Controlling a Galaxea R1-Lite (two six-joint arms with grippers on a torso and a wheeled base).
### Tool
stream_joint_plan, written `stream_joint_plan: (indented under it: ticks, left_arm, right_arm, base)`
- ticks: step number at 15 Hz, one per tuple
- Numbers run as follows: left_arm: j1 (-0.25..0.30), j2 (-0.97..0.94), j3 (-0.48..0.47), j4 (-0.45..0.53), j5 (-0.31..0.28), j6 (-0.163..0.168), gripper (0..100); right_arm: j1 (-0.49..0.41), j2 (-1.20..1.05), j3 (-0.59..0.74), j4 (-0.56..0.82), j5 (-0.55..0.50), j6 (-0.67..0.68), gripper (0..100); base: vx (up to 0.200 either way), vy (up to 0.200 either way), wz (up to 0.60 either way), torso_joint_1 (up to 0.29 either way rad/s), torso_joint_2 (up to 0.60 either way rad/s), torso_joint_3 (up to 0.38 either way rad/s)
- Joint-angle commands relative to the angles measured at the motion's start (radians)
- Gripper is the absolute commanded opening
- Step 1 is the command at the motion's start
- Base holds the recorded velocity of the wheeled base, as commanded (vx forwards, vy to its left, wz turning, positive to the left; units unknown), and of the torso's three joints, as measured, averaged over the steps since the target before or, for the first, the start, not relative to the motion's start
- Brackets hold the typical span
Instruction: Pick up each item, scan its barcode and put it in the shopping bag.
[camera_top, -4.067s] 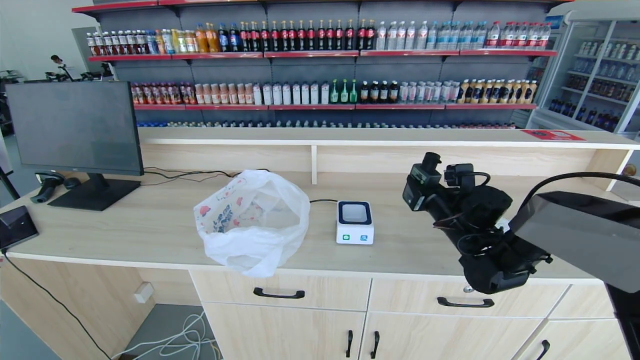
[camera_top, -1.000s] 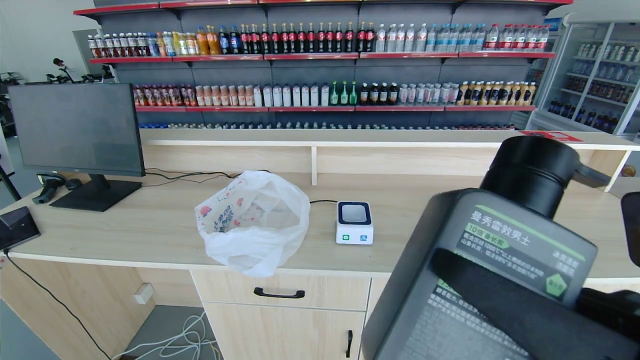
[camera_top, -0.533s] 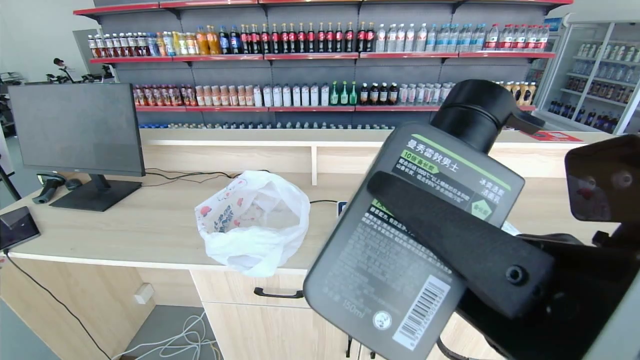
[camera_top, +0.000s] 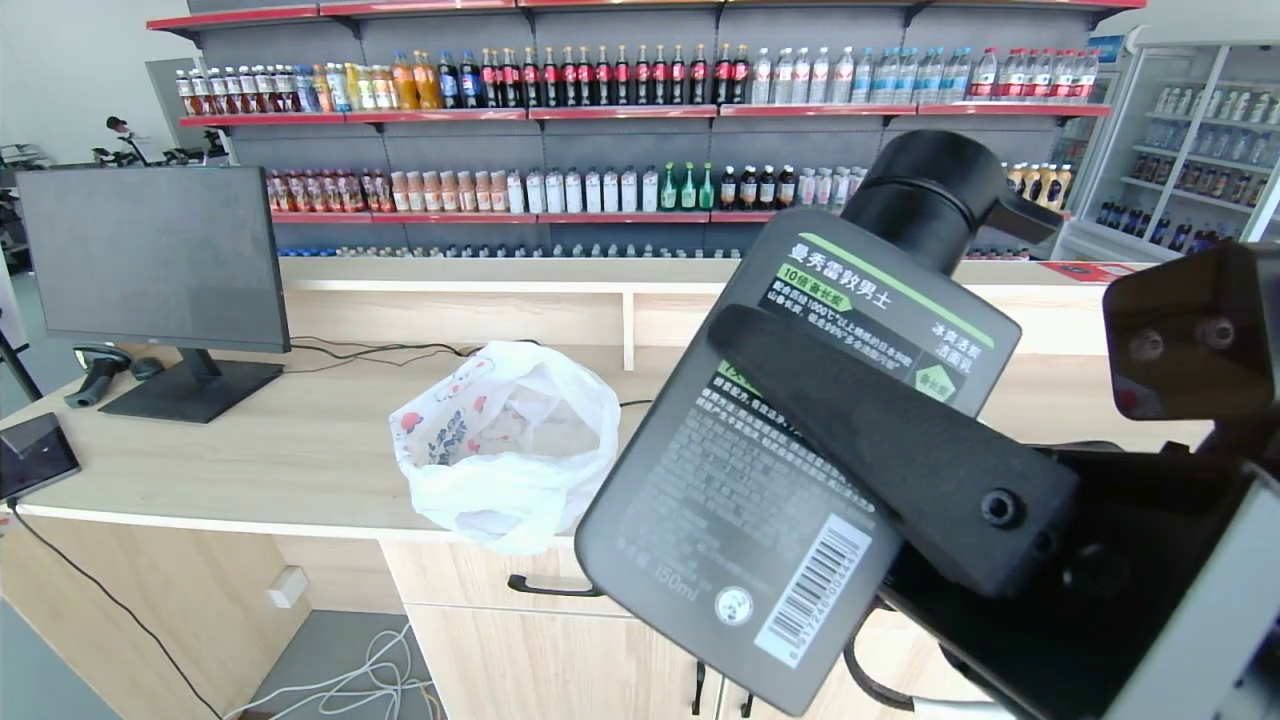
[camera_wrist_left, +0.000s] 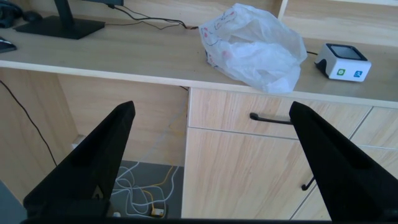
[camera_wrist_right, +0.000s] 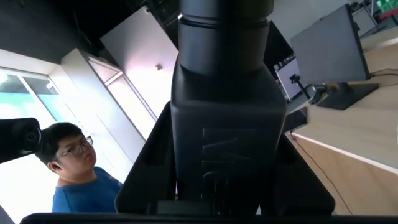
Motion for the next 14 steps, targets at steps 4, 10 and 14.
stream_joint_plan:
  ticks: [4,10,14]
  left_arm:
    - [0.0,0.0,0.0,0.0,0.0,0.0,100]
    - [0.0,0.0,0.0,0.0,0.0,0.0,100]
    - [0.0,0.0,0.0,0.0,0.0,0.0,100]
  right_arm:
    - [-0.001,0.004,0.003,-0.001,0.0,0.0,0]
    - [-0.064,0.151,-0.046,-0.001,0.002,-0.11,0]
    - [-0.085,0.288,-0.158,-0.001,0.005,-0.252,0]
  base:
    - [0.0,0.0,0.0,0.0,0.0,0.0]
    - [0.0,0.0,0.0,0.0,0.0,0.0]
    - [0.0,0.0,0.0,0.0,0.0,0.0]
